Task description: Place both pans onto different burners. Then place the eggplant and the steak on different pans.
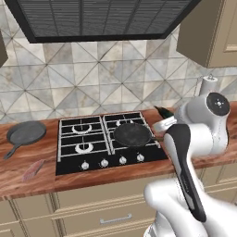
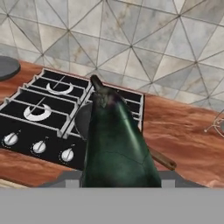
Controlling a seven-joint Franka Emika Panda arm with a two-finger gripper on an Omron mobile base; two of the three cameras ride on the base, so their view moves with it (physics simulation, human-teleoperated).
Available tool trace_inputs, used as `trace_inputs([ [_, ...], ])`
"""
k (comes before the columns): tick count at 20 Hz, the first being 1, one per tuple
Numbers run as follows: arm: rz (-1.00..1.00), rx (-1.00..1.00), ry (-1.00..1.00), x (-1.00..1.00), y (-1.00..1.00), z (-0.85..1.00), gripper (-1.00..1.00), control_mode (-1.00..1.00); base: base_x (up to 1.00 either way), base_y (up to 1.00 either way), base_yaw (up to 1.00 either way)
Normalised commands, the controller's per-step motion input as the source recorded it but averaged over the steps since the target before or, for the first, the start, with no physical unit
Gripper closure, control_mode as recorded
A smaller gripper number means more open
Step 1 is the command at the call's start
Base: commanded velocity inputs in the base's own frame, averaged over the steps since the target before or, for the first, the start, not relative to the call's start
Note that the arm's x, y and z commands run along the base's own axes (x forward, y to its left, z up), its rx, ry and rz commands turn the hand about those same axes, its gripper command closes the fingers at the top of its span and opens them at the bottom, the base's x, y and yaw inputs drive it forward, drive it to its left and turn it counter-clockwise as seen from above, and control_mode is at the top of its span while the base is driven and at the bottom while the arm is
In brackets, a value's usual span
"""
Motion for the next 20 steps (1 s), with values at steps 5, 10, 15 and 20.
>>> trace_inputs([
  [5, 0.01, 0.03, 0.01, 0.43, 0.06, -0.17, 1.0, -1.0, 0.0, 0.0, 0.0],
  [10, 0.0, 0.03, 0.09, 0.45, 0.03, -0.16, 1.0, -1.0, 0.0, 0.0, 0.0],
  [15, 0.0, 0.06, 0.11, 0.36, 0.04, -0.24, 1.0, -1.0, 0.0, 0.0, 0.0],
  [20, 0.0, 0.0, 0.04, 0.27, 0.11, -0.55, 1.0, -1.0, 0.0, 0.0, 0.0],
])
